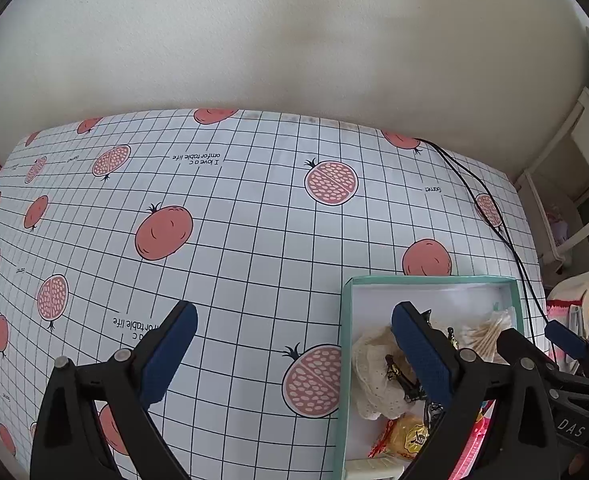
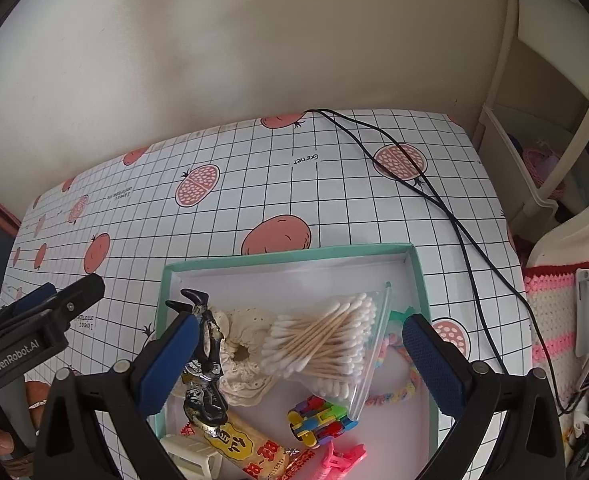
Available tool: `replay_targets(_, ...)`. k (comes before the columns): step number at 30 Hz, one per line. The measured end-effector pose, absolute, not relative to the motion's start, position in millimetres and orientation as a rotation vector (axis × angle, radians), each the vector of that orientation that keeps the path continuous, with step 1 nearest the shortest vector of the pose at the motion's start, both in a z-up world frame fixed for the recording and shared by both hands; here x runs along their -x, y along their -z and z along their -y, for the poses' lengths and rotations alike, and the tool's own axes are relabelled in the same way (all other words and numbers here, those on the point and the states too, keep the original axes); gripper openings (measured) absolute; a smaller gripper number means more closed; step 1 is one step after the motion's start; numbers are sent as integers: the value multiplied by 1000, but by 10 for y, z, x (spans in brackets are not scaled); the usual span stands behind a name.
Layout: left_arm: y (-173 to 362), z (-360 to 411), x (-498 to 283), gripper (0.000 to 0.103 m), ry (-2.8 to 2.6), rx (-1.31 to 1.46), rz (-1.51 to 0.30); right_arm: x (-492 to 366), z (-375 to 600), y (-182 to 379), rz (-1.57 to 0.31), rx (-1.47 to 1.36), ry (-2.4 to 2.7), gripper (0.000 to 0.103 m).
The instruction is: Organize objects
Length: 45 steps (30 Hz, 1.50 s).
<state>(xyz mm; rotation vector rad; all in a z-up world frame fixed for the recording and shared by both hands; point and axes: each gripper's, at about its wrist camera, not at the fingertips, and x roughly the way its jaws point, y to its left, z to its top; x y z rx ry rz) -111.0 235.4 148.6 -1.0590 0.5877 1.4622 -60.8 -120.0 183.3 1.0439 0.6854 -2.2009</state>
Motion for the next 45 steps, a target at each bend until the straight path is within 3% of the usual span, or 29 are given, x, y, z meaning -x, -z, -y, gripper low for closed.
replay_targets(26, -2171, -1528, 1190, 98, -1568, 906, -467, -277, 868, -2274, -713, -897, 2221, 103)
replay_targets(45, -1861, -370, 1174, 98, -1566, 892, -454, -987, 134, -1895, -689, -893, 2213, 103)
